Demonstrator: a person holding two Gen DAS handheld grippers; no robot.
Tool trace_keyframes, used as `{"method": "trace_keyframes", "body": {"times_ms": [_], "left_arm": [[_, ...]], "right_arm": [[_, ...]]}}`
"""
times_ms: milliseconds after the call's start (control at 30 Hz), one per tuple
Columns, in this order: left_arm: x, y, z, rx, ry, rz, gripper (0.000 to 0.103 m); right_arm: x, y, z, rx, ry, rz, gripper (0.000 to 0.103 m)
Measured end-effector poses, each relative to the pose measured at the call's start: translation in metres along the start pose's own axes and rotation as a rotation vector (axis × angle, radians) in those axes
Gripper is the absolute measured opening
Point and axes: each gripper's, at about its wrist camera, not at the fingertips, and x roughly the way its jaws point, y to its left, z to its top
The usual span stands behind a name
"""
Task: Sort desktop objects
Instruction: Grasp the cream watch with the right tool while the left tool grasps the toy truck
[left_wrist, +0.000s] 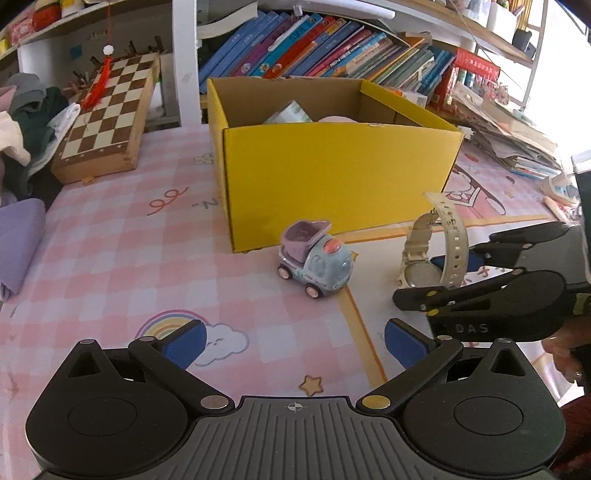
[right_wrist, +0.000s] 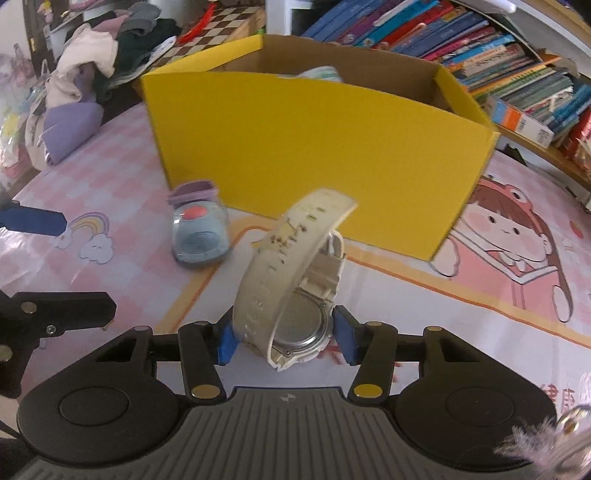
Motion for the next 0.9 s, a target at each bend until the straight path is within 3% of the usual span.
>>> {"method": "trace_keyframes", "body": {"times_ms": [433, 600, 900], "left_arm": [[0.031, -0.028, 0.019, 0.047, -0.009, 0.021, 0.101], [0.042, -0.032, 0.025, 0.046, -0.006, 0.048, 0.088], [0.062, -0.031, 0.033, 0.016, 0.011, 0.089, 0.077]], "right_arm": [[-0.013, -0.038, -0.017, 0.022, -0.007, -0.065, 0.049], [-0.012, -0.047, -0.019, 0.031, 0.002, -0.066, 0.048], [-0.009, -0.050, -0.018, 0.013, -0.001, -0.047, 0.049]]}}
